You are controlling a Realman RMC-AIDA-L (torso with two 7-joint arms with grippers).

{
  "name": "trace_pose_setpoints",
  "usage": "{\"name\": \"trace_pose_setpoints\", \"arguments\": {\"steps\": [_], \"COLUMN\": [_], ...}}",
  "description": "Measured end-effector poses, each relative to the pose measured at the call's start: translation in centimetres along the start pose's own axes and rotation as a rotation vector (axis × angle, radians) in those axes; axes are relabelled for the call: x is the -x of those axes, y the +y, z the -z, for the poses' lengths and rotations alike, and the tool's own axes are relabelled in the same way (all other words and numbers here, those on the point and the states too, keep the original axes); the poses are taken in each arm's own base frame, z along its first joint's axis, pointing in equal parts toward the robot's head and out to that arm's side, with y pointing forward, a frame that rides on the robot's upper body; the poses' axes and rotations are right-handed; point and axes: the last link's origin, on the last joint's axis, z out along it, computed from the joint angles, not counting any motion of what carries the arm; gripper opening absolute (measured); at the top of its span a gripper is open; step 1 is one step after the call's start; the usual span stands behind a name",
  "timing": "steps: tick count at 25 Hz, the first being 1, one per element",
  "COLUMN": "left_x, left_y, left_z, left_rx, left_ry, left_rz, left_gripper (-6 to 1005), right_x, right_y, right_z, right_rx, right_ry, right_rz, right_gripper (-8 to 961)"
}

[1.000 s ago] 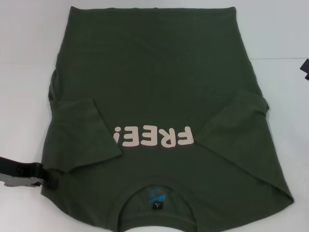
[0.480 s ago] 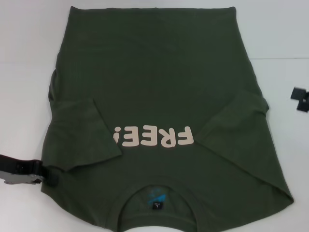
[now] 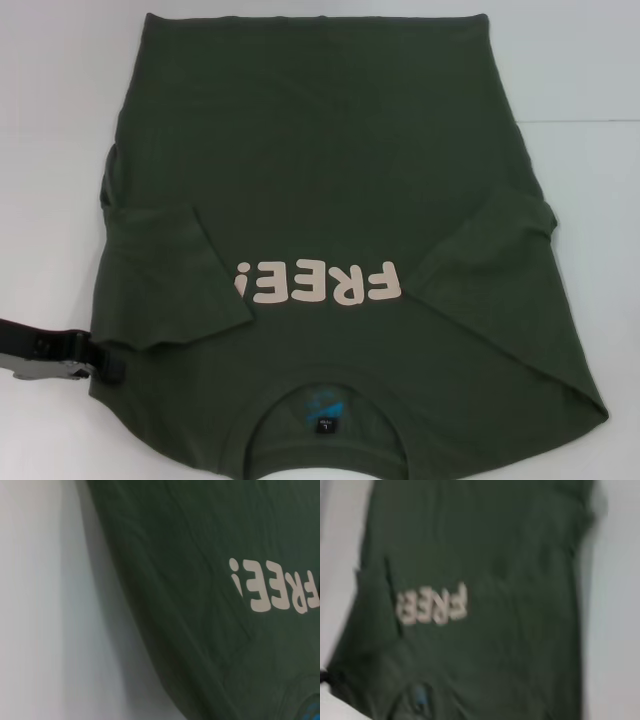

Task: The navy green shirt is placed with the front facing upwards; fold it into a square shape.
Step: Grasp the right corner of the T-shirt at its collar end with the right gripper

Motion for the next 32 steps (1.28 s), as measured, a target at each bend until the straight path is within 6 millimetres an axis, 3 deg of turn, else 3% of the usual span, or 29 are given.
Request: {"name": "trace_pose_setpoints", "arguments": {"steps": [11,22,32], "left_x": [-0.4,0.1,0.1], "left_y": [0.1,-0.2,-0.2], "left_z": [0.2,0.3,0.3], "left_rx": [0.018,0.033,0.033], "left_ry": [0.035,0.048,0.05], "left_rz": [0.007,0.017,0.015], "left_gripper": [50,50,50], "right_x": [-1.2,-1.5,-1.9], "right_y": [-0.7,-0.4,-0.6], "right_z": [-2.9,-6.1,-7.9], "right_rx": [-0.104,-0.09,-0.095], "right_ry": [0.137,0.136,0.139], "right_rz": [-0.026,-0.014,-0.008], "right_gripper": [896,892,888]}}
